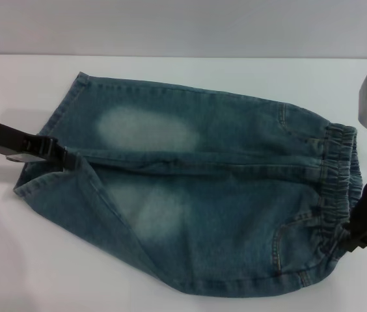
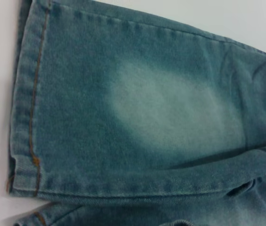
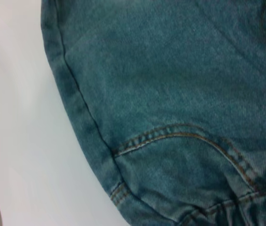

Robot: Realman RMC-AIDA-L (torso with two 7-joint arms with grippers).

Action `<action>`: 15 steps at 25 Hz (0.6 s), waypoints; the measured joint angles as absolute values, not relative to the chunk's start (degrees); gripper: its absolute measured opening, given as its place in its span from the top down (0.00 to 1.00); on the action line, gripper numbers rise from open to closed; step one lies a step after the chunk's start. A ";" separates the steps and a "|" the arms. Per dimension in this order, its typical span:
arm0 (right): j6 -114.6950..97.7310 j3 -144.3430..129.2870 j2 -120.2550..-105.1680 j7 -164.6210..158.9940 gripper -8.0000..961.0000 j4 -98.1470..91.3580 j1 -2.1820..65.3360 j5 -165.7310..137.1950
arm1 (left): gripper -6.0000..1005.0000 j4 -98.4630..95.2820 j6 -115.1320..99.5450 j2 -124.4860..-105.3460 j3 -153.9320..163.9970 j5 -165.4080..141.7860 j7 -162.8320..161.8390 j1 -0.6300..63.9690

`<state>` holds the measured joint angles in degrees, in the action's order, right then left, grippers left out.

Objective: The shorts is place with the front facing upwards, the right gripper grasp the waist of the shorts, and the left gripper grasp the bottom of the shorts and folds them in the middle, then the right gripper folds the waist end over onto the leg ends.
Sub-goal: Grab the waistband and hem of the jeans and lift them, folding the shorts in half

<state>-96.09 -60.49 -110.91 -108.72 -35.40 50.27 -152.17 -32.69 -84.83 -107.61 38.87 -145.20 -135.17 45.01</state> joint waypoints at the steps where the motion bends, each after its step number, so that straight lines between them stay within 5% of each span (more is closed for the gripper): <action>1: -96.04 -60.56 -110.91 -108.72 0.66 -35.32 50.22 -152.19 | 0.85 -32.69 -84.81 -107.59 38.73 -145.20 -135.17 45.01; 10: -96.60 -59.93 -110.91 -107.99 0.99 -36.19 49.39 -151.69 | 0.85 -32.73 -83.90 -107.33 37.41 -145.20 -135.41 45.00; 15: -98.57 -57.03 -110.89 -107.12 0.99 -38.27 48.24 -151.28 | 0.84 -33.28 -82.43 -107.17 36.15 -145.20 -136.10 45.02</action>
